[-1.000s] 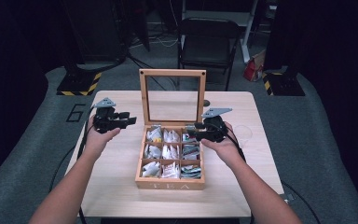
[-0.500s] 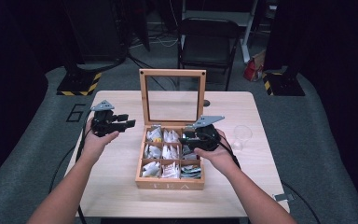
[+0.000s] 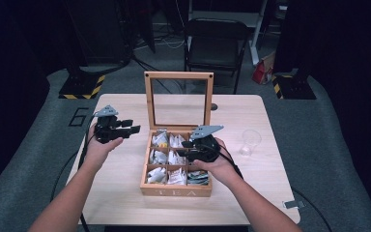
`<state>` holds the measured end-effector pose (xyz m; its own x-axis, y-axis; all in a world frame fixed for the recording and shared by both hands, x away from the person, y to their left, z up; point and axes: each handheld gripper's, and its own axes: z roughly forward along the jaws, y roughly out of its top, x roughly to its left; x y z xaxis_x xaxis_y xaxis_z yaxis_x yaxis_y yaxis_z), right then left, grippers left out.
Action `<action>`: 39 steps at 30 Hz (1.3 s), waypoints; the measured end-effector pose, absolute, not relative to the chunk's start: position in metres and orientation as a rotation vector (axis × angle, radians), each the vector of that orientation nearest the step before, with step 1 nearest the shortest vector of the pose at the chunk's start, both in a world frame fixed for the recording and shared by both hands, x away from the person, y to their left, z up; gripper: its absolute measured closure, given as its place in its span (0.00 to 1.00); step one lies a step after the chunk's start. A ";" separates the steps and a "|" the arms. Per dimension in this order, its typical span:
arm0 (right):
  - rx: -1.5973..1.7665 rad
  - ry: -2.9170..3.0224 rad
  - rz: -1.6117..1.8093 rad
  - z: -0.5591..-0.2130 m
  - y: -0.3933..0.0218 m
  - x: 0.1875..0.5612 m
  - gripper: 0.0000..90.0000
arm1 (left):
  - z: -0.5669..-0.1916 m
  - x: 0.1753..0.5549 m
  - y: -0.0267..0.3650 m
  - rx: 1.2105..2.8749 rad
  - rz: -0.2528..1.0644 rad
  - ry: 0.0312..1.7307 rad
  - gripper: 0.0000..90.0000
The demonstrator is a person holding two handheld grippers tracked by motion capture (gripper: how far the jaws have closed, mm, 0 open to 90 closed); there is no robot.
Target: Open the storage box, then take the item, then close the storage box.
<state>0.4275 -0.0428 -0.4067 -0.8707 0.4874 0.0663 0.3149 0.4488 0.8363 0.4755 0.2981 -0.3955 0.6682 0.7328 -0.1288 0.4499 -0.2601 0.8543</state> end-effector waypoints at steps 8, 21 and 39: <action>0.673 2.551 1.428 -0.411 -0.034 0.427 0.67 | -0.396 0.474 0.298 1.907 0.357 0.924 0.55; 0.636 2.589 1.417 -0.417 -0.026 0.426 0.71 | -0.397 0.474 0.300 1.907 0.358 0.926 0.55; 0.555 2.723 1.396 -0.433 0.004 0.415 0.76 | -0.399 0.473 0.299 1.906 0.356 0.929 0.54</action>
